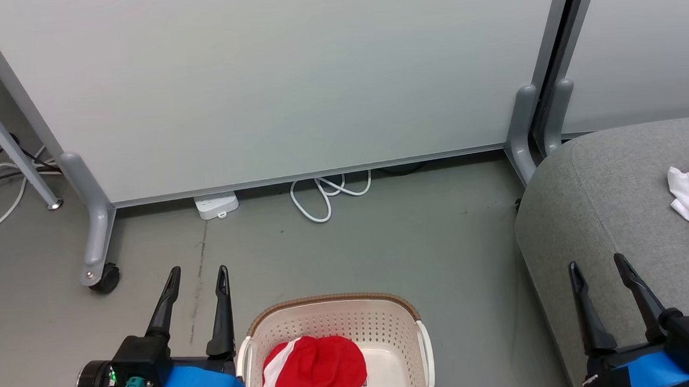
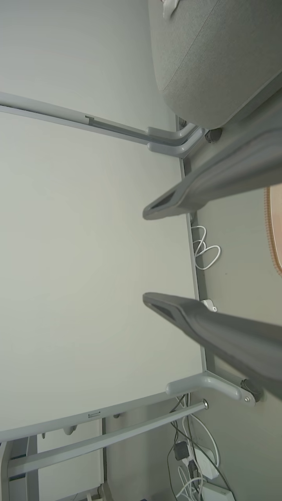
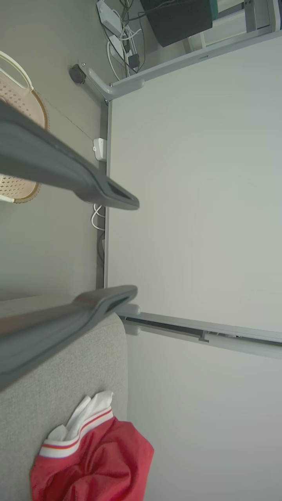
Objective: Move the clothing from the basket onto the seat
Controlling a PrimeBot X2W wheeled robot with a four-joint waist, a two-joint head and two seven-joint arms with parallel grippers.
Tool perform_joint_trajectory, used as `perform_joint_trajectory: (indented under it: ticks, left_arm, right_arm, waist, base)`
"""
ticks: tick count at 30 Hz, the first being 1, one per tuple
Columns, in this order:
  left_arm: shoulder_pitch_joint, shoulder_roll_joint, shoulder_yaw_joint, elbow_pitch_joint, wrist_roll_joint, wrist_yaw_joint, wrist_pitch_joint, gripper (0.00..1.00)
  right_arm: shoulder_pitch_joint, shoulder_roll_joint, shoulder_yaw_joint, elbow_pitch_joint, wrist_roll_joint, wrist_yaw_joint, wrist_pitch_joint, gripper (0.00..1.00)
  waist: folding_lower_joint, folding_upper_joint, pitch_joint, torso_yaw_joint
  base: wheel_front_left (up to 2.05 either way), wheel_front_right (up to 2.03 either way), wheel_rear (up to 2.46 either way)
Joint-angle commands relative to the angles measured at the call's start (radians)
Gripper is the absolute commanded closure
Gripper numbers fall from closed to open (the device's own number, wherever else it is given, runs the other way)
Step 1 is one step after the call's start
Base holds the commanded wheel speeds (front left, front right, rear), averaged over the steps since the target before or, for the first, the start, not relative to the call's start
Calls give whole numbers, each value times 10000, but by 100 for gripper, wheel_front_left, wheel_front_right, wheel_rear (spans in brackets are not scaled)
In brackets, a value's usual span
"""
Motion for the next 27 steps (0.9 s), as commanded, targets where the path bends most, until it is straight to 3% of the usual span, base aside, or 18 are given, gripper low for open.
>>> perform_joint_trajectory:
  ticks: [1, 14, 20, 27]
  left_arm:
    - [77, -22, 33, -2, 54, -49, -27, 0]
    - [-386, -63, -280, 187, 163, -118, -27, 0]
    - [-1293, 14, -1147, 732, 92, -89, -27, 0]
    - [-2919, 491, -2565, 1885, 35, -91, -27, 0]
  right_arm:
    - [148, 45, 5, 39, 39, 1, -34, 0]
    - [-183, 62, 167, 31, 24, 1, -34, 0]
    - [-690, -18, 276, -212, 77, 1, -34, 0]
    - [-1694, -137, 574, -474, 210, 1, -33, 0]
  waist:
    - [1, -1, -6, 2]
    - [1, -1, 133, -142]
    - [1, -1, 671, -437]
    - [1, -1, 1909, -1013]
  base:
    - [0, 0, 0]
    - [0, 0, 0]
    - [0, 0, 0]
    - [0, 0, 0]
